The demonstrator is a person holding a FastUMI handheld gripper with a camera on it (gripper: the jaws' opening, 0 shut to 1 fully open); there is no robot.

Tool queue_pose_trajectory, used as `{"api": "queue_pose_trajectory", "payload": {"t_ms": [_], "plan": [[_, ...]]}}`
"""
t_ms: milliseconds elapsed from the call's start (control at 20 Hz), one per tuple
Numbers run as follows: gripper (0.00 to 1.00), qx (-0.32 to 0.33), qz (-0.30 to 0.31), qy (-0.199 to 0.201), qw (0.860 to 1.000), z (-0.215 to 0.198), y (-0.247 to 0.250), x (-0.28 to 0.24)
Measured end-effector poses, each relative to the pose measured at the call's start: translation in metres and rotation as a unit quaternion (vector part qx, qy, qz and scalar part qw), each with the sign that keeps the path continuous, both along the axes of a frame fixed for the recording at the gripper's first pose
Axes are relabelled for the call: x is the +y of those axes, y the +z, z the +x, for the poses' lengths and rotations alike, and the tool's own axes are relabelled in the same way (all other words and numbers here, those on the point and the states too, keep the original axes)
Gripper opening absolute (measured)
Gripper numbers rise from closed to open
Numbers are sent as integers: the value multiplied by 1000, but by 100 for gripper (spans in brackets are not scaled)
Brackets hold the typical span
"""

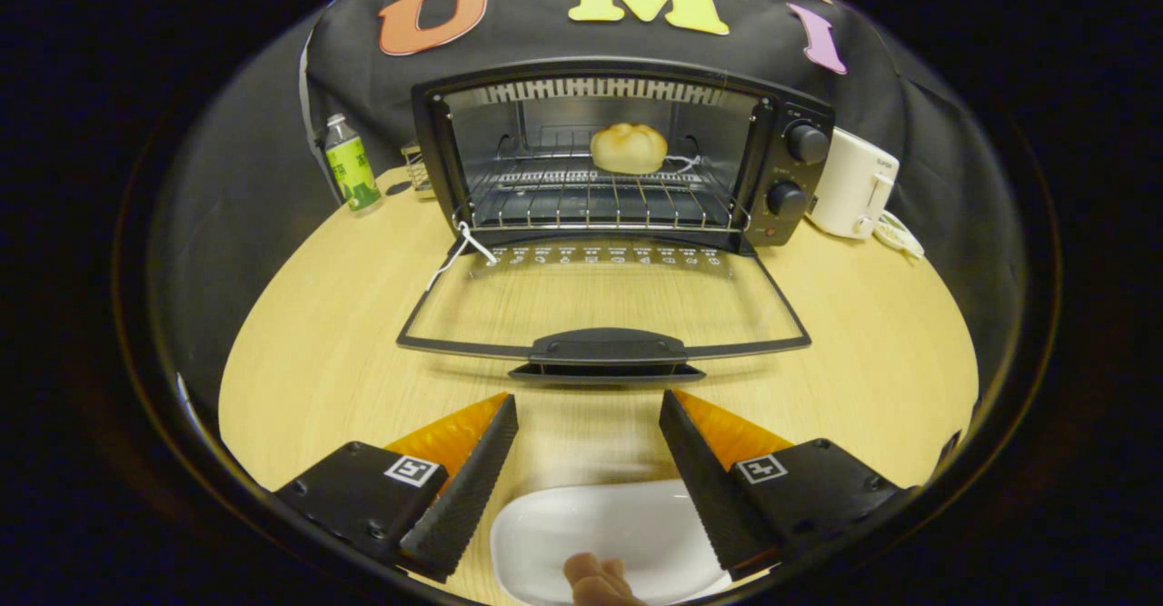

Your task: Open the toaster oven, put the food inside, and close the toaster oven door.

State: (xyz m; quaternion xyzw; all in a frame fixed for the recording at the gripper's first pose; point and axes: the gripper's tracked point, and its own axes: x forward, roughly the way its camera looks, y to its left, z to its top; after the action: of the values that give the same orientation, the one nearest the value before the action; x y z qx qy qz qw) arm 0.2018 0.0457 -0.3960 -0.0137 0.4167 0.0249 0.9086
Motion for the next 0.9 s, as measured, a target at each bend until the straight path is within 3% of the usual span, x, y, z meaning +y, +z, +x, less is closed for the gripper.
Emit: {"api": "queue_pose_trajectory", "payload": {"t_ms": [150, 350, 900], "plan": [[100, -20, -9, -15, 1000, 15, 10, -5], [100, 6, 0, -32, 999, 16, 9, -2], [100, -54, 1, -33, 998, 20, 54, 2]]}}
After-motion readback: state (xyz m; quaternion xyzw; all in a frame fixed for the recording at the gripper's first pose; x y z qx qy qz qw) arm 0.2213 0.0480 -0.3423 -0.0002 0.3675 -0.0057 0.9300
